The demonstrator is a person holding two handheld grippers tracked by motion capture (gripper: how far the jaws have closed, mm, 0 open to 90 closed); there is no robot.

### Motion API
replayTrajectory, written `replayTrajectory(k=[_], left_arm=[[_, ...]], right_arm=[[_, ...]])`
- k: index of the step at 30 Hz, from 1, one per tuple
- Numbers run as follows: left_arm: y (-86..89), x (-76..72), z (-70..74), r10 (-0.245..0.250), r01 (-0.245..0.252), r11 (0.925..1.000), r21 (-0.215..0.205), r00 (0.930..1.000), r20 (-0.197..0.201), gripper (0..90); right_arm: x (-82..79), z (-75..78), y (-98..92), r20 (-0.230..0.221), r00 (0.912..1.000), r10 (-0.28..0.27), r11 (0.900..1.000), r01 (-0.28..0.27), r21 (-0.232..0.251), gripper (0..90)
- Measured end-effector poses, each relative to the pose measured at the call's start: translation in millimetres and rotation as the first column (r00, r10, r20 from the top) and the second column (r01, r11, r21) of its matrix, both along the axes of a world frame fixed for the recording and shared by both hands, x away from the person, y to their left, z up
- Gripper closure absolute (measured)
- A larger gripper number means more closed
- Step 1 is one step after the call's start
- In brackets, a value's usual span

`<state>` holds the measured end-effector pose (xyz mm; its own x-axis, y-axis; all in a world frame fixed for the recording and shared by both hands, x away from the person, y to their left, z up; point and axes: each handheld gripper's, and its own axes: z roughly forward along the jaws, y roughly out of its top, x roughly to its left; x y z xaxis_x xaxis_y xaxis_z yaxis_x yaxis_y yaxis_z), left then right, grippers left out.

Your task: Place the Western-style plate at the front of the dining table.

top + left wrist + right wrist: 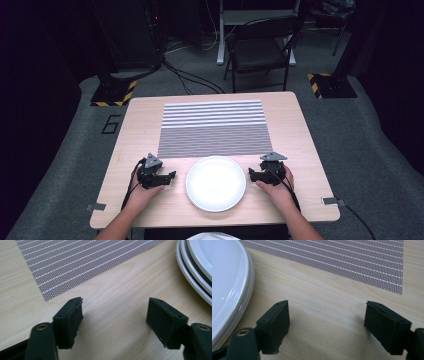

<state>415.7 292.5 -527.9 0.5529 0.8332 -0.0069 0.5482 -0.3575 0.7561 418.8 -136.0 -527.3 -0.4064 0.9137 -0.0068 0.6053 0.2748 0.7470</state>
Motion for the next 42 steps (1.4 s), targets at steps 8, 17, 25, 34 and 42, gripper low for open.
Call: replayTrajectory(k=[8,17,25,34,42], left_arm=[[3.4,-2.0,3.4,0.045,-0.045,0.9989,-0.015,0.9987,-0.024,42.4],[4.7,-7.8,13.2,0.080,-0.084,0.9925,-0.089,0.9956,-0.048,46.4],[-4.7,-16.5,27.2,0.082,-0.086,0.9909,-0.104,0.9956,-0.045,46.9],[-20.2,-22.8,49.6,0.046,-0.063,0.9825,-0.176,0.9943,-0.096,49.8],[-32.9,-28.1,61.0,0.043,-0.059,0.9788,-0.196,0.9952,-0.088,53.1]], right_arm=[[-7.5,6.2,2.8,0.029,0.9993,-0.021,1.000,0.021,-0.006,38.7],[-18.1,19.3,4.5,0.015,0.9995,-0.029,0.998,0.028,0.056,41.8],[-31.0,35.8,7.3,0.022,0.9996,-0.020,0.997,0.018,0.080,44.0],[-43.5,52.9,14.8,0.016,0.9996,-0.021,0.989,0.019,0.147,46.1],[-49.3,56.1,18.5,0.009,0.9992,-0.040,0.983,0.038,0.180,47.4]])
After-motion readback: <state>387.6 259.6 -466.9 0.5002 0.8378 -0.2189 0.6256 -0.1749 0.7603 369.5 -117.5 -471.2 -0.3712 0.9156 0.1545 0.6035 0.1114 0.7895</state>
